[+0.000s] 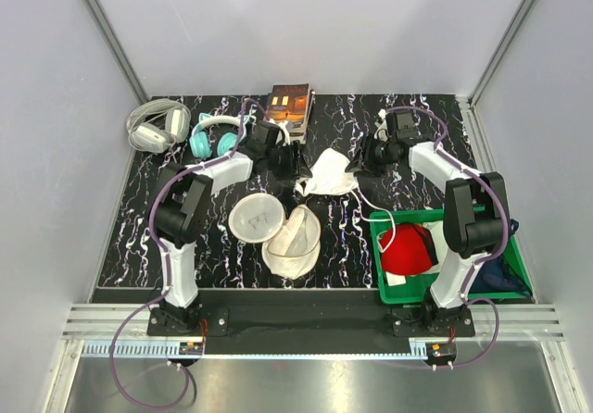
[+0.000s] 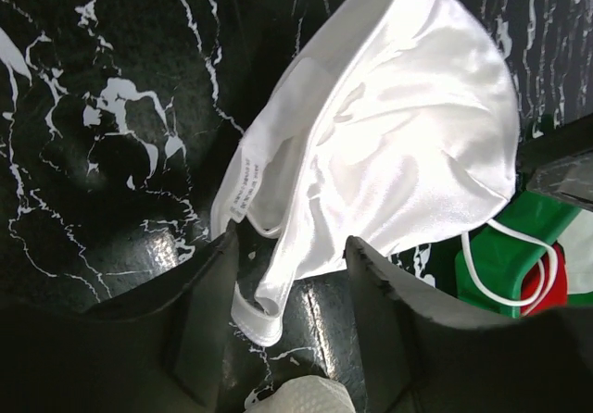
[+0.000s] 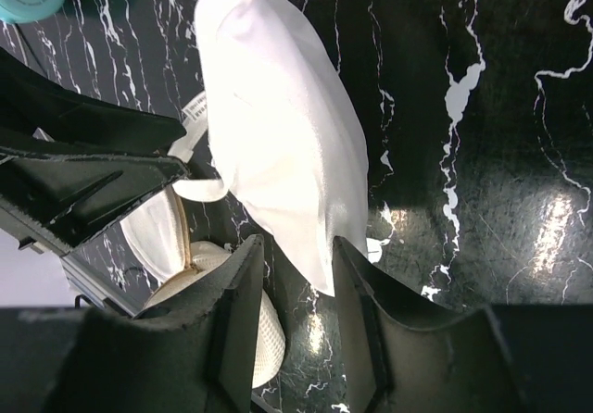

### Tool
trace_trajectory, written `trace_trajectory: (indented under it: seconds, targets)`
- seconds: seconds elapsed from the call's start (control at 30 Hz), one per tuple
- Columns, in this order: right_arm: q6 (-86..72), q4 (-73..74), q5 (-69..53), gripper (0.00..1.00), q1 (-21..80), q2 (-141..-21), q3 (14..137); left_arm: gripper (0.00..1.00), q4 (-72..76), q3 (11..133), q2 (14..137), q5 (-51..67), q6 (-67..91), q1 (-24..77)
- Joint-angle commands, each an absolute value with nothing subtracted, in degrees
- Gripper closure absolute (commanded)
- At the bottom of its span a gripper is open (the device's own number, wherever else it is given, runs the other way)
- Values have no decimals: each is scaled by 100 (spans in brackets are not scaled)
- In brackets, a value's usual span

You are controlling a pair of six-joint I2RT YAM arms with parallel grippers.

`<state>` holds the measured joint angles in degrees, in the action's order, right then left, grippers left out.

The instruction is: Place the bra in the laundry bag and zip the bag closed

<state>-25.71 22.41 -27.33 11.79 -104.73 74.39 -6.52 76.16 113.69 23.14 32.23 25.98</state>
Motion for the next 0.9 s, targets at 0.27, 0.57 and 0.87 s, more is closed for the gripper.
trace_trajectory:
  seconds: [0.27,0.57,0.87]
  targets:
    - [-2522,2206,-2725,57,1204,-10503,7286,62,-879,8235,11663,2294,2874,2593]
    - [-3102,2048,-2575,82,1195,-10740,7190,75,-861,8121,11654,2347,2944,2610]
    - [-3736,1248,-3313,83,1204,-10785,6829,77,-887,8016,11558,2383,2909,2663]
